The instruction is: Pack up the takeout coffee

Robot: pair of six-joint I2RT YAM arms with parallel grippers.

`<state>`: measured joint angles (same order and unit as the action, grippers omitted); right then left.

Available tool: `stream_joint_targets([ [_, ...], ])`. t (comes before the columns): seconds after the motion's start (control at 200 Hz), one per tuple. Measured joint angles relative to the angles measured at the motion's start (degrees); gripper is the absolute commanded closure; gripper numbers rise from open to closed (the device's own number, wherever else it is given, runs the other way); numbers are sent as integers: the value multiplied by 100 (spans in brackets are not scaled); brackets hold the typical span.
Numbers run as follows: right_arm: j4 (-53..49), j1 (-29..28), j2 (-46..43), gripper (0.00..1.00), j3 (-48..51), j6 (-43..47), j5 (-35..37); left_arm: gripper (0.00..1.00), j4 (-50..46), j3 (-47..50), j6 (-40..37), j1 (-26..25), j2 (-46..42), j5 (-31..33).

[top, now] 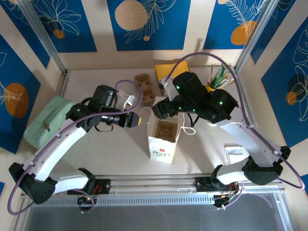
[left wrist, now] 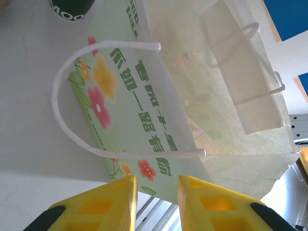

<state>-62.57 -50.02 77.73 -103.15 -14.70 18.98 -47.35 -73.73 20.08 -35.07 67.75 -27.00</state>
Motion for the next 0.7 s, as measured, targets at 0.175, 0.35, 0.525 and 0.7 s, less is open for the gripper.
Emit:
stream_joint_targets([
  [0.175,-1353,129,-7,21,-245,-1792,640,71,2,-4,0,0,2,72],
  [0.35,-1633,780,-295,31,664,-2590,326,71,50,-2,4,0,22,74],
  [0.525,-1252,1364,-450,38,1502,-2841,-483,71,116,2,48,0,68,74],
  [0.7,-741,1425,-409,44,1731,-2927,-1058,70,138,76,50,0,66,116],
])
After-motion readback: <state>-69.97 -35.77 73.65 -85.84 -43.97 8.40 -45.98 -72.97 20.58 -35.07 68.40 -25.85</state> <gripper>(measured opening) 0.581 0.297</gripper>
